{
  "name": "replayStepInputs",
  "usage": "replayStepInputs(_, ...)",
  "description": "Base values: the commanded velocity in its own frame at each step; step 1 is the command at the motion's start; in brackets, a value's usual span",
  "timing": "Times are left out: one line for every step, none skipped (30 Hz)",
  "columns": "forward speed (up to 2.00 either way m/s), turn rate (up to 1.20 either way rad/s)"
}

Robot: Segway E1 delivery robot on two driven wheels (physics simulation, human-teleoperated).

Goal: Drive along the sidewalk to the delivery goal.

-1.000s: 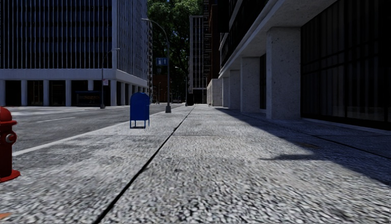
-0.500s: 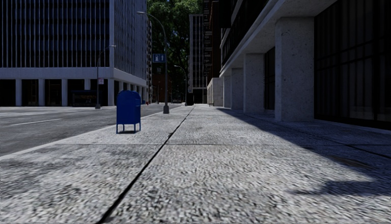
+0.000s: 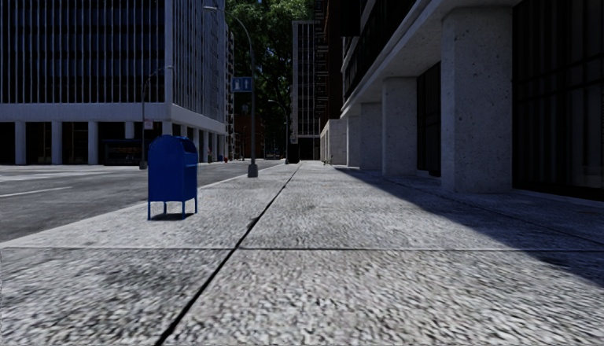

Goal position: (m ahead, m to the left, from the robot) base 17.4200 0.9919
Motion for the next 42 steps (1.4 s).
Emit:
replayStepInputs(2.00,0.00)
replayStepInputs(2.00,0.00)
replayStepInputs(2.00,0.00)
replayStepInputs(2.00,0.00)
replayStepInputs(2.00,0.00)
replayStepInputs(2.00,0.00)
replayStepInputs(2.00,0.00)
replayStepInputs(2.00,0.00)
replayStepInputs(2.00,0.00)
replayStepInputs(2.00,0.00)
replayStepInputs(2.00,0.00)
replayStepInputs(2.00,0.00)
replayStepInputs(2.00,0.00)
replayStepInputs(2.00,0.00)
replayStepInputs(2.00,0.00)
replayStepInputs(2.00,0.00)
replayStepInputs(2.00,0.00)
replayStepInputs(2.00,0.00)
replayStepInputs(2.00,0.00)
replayStepInputs(2.00,0.00)
replayStepInputs(2.00,0.00)
replayStepInputs(2.00,0.00)
replayStepInputs(2.00,0.00)
replayStepInputs(2.00,0.00)
replayStepInputs(2.00,0.00)
replayStepInputs(2.00,0.00)
replayStepInputs(2.00,0.00)
replayStepInputs(2.00,0.00)
replayStepInputs(2.00,0.00)
replayStepInputs(2.00,0.00)
replayStepInputs(2.00,0.00)
replayStepInputs(2.00,0.00)
replayStepInputs(2.00,0.00)
replayStepInputs(2.00,0.00)
replayStepInputs(2.00,0.00)
replayStepInputs(2.00,0.00)
replayStepInputs(2.00,0.00)
replayStepInputs(2.00,0.00)
replayStepInputs(2.00,0.00)
replayStepInputs(2.00,0.00)
replayStepInputs(2.00,0.00)
replayStepInputs(2.00,0.00)
